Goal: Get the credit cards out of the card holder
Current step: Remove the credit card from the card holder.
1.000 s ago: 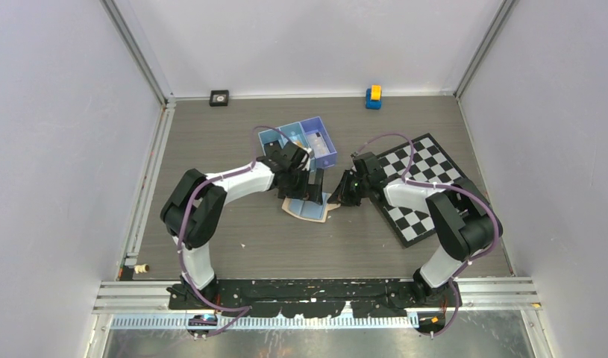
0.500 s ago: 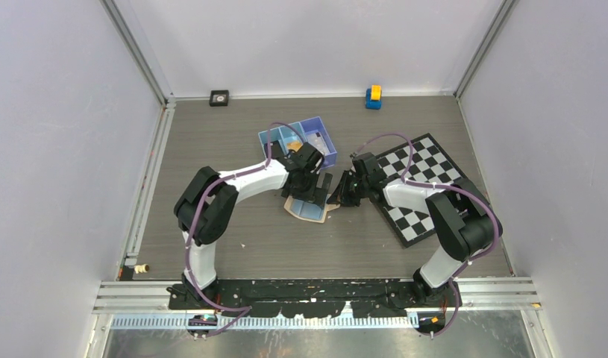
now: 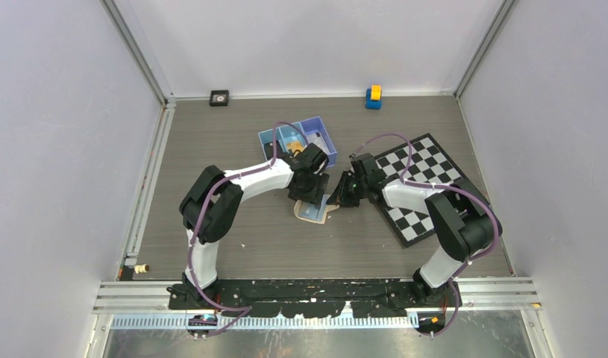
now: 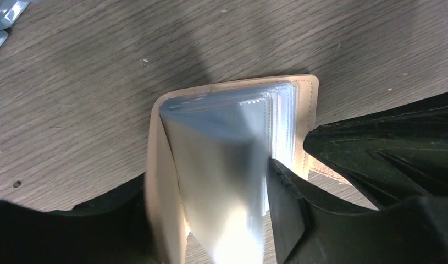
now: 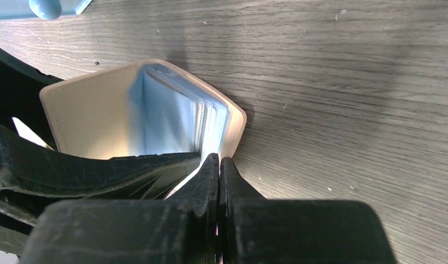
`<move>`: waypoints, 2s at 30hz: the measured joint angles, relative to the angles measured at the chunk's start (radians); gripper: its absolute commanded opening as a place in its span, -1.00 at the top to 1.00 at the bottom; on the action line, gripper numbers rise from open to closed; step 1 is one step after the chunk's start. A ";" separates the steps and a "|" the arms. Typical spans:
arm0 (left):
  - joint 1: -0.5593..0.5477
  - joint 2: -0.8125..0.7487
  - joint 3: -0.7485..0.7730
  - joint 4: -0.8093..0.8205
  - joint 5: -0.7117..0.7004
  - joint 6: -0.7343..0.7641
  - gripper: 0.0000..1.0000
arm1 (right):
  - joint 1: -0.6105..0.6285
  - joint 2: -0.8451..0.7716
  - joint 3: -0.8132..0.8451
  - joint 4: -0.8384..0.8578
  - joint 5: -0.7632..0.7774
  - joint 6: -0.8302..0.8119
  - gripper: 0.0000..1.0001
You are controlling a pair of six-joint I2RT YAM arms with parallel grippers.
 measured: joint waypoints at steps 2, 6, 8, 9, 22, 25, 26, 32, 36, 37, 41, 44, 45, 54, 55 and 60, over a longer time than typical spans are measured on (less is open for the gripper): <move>-0.001 0.003 0.004 -0.003 0.003 0.000 0.27 | 0.001 -0.001 0.000 -0.001 0.005 0.000 0.99; 0.014 0.002 0.008 -0.003 0.023 -0.007 0.44 | 0.002 -0.021 -0.010 -0.016 0.024 -0.005 0.99; 0.028 -0.001 -0.002 0.009 0.051 -0.010 0.53 | 0.002 -0.026 -0.012 -0.020 0.030 -0.005 0.99; 0.035 -0.004 -0.010 0.017 0.064 -0.011 0.58 | 0.002 -0.028 -0.013 -0.022 0.033 -0.006 0.99; 0.150 -0.103 -0.227 0.224 0.321 -0.072 0.83 | 0.002 -0.073 -0.017 -0.038 0.039 -0.004 0.54; 0.194 -0.176 -0.336 0.298 0.388 -0.111 0.86 | -0.003 -0.099 -0.025 -0.028 0.037 0.002 0.12; 0.208 -0.204 -0.371 0.323 0.410 -0.122 0.87 | -0.008 -0.113 -0.031 -0.018 0.034 0.005 -0.03; 0.273 -0.357 -0.513 0.527 0.507 -0.220 0.91 | -0.047 -0.204 -0.094 0.061 0.011 0.039 -0.62; 0.302 -0.426 -0.574 0.667 0.566 -0.284 0.95 | -0.056 -0.258 -0.137 0.122 -0.011 0.062 -0.65; 0.312 -0.435 -0.591 0.714 0.584 -0.307 0.96 | -0.056 -0.270 -0.148 0.146 -0.023 0.069 -0.66; 0.351 -0.447 -0.665 0.903 0.656 -0.411 0.97 | -0.056 -0.310 -0.190 0.235 -0.056 0.101 -0.68; 0.375 -0.447 -0.703 1.008 0.693 -0.484 0.98 | -0.056 -0.337 -0.219 0.301 -0.079 0.119 -0.69; 0.379 -0.447 -0.709 1.035 0.702 -0.501 0.98 | -0.056 -0.343 -0.227 0.324 -0.090 0.129 -0.70; 0.407 -0.499 -0.744 1.199 0.749 -0.596 0.98 | -0.056 -0.347 -0.235 0.387 -0.111 0.158 -0.73; 0.410 -0.510 -0.744 1.203 0.751 -0.599 0.98 | -0.056 -0.347 -0.236 0.392 -0.113 0.159 -0.73; 0.415 -0.527 -0.744 1.250 0.764 -0.621 0.98 | -0.056 -0.347 -0.267 0.479 -0.144 0.195 -0.74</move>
